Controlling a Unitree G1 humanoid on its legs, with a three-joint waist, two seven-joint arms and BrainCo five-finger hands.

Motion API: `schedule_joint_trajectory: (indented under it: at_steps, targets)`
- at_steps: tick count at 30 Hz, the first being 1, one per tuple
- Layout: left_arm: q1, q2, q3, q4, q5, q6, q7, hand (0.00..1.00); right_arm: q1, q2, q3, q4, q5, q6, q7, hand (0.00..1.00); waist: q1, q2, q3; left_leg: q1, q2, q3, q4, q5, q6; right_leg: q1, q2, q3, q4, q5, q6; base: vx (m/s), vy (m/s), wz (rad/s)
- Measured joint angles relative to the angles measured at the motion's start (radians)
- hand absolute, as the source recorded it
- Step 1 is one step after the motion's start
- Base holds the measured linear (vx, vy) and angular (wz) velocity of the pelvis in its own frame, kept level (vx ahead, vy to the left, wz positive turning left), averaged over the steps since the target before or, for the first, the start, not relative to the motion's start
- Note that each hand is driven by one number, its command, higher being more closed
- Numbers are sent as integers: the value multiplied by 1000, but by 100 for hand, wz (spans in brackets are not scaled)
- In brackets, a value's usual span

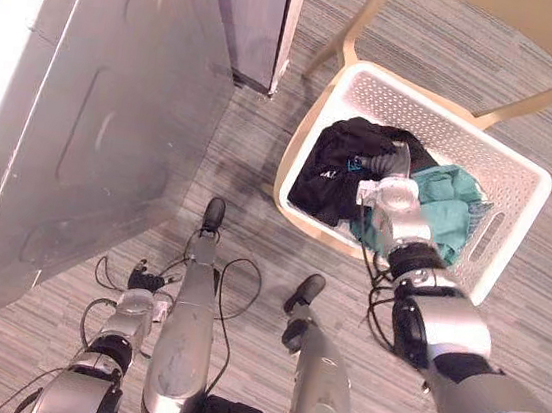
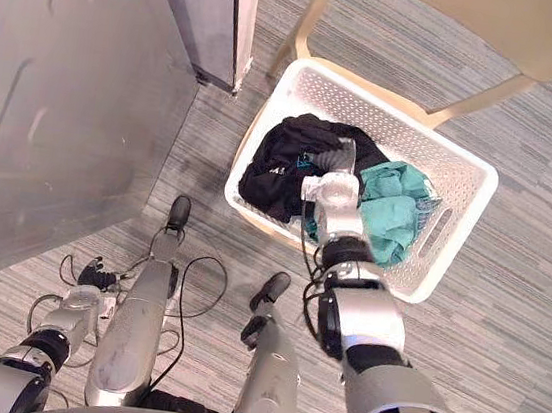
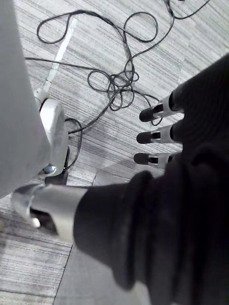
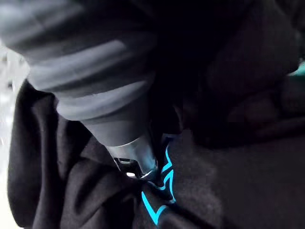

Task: Pick up the laundry basket with both hands and put the clothes into the washing machine.

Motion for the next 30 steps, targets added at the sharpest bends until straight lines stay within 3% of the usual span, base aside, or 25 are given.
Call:
schedule_joint_trajectory:
  at_steps: [3, 7, 13, 20, 25, 30]
  targets:
    - [1, -12, 22, -2, -7, 0, 21, 0, 69, 64, -62, -53, 158, -56, -55, 100, -10, 0, 0, 24, -10, 3, -6, 1, 2, 6, -18, 3, 33, -21, 7, 8, 6, 4]
    - [18, -34, 22, -37, -14, 1, 20, 0, 165, 127, -71, -98, 353, -109, -67, 100, -24, 2, -3, 92, -28, 6, -59, 20, 4, 35, -44, 2, 72, -52, 14, 17, -5, 10]
    - [42, -70, 3, -80, -15, 3, 11, 0, 246, 177, -68, -166, 508, -133, -61, 100, -42, 5, -4, 164, -38, 26, -104, 38, 2, 70, -65, 12, 96, -72, 23, 13, -16, -2]
    - [131, -84, -51, -247, -15, 5, -13, 0, 410, 223, 13, -477, 536, -131, -43, 100, -75, 25, -15, 270, -54, 61, -117, 31, -4, 125, -89, 54, 133, -94, 30, -20, -19, -10]
    - [216, -98, -80, -373, -18, 5, -28, 0, 551, 238, 41, -623, 535, -132, -21, 100, -108, 67, -146, 341, -62, 69, -158, 25, -7, 178, -97, 56, 116, -105, 38, -13, -15, -4]
    - [256, -98, -78, -495, -17, 5, -28, 0, 621, 237, 67, -748, 521, -128, 5, 100, -134, 78, -242, 399, -55, 83, -158, 11, -8, 257, -83, 53, 53, -87, 43, 41, -32, -7]
